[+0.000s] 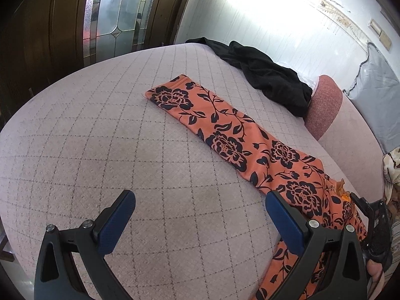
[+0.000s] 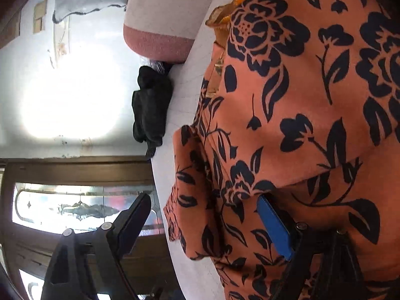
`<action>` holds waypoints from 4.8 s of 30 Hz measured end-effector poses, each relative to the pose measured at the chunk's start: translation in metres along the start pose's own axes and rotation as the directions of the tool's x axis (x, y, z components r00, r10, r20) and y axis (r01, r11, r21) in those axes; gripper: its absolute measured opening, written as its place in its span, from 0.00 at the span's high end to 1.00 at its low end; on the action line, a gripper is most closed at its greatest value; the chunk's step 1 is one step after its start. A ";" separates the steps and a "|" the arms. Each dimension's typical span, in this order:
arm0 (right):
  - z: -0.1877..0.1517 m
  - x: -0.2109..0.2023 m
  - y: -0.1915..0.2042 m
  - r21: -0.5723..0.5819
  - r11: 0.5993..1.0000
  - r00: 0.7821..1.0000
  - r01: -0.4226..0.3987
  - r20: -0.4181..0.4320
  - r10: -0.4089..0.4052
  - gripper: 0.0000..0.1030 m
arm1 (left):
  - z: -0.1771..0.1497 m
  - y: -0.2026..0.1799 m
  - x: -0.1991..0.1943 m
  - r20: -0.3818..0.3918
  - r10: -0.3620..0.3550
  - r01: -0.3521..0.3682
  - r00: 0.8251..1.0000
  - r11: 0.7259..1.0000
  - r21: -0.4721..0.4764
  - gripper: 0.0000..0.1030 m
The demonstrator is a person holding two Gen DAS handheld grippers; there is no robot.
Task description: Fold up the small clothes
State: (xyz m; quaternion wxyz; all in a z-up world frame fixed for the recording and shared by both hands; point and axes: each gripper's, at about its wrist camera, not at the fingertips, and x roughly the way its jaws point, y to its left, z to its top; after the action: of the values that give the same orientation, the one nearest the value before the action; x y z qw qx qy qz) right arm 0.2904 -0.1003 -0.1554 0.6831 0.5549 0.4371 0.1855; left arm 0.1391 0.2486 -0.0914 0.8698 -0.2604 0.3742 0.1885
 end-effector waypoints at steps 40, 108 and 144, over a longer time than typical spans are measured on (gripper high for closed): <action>0.118 -0.161 0.001 -0.282 0.953 0.992 0.109 0.086 -0.088 0.18 | -0.004 -0.028 -0.022 0.115 0.025 -0.038 0.993 0.993 0.114 0.00; 0.138 -0.183 -0.004 -0.469 0.793 0.920 0.388 0.248 -0.303 0.24 | -0.099 -0.249 0.070 -0.198 -0.108 0.205 0.974 0.791 0.577 0.00; 0.021 -0.227 -0.030 -0.613 0.650 0.892 0.449 0.346 -0.291 0.24 | 0.117 0.070 0.122 -0.062 -0.123 0.092 0.990 0.927 -0.365 0.35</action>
State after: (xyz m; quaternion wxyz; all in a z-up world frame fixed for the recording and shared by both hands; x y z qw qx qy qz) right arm 0.1752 -0.2899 -0.0941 0.9038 0.1818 0.3663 0.1261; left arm 0.2466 0.3904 -0.1363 0.7997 -0.4435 0.3547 0.1949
